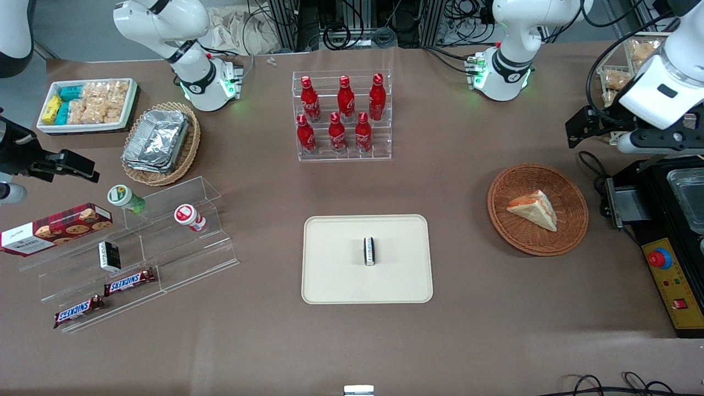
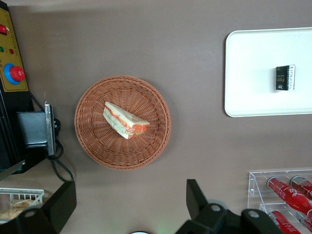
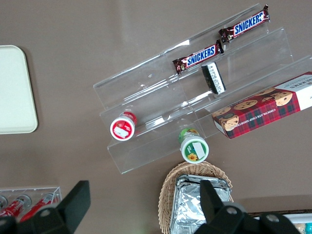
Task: Place sandwich from basket to tray
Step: 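Move the left gripper toward the wicker basket holding the sandwich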
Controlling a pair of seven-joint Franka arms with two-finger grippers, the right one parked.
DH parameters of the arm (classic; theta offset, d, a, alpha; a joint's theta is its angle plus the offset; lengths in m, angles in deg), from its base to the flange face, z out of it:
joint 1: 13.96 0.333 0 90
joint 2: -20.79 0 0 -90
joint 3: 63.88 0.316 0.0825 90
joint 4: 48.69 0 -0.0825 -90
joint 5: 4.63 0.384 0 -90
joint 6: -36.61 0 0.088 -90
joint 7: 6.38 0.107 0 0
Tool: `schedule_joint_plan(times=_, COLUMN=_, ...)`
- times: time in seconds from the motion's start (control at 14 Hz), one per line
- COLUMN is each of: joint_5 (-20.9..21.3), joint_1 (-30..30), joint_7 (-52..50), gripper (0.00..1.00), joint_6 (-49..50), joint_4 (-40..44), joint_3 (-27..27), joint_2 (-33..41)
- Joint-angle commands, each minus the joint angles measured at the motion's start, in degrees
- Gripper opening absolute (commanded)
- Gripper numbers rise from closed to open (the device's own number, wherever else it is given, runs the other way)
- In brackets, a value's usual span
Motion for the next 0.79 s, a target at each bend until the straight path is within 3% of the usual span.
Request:
schedule_joint_plan(times=0.0, joint_5=-1.0, joint_1=0.2, joint_7=0.7, gripper=1.0, joint_6=1.5, joint_4=1.1, joint_3=0.0, joint_2=-0.5)
schedule_joint_plan(times=0.36, joint_5=-0.3, joint_1=0.2, joint_7=0.1, gripper=1.0, joint_6=1.5, joint_4=1.2, joint_3=0.0, joint_2=-0.9)
schedule_joint_plan(times=0.71, joint_5=-1.0, joint_1=0.3, joint_7=-15.0, gripper=1.0, joint_6=0.8, joint_4=0.6, joint_3=2.0, joint_2=-0.6)
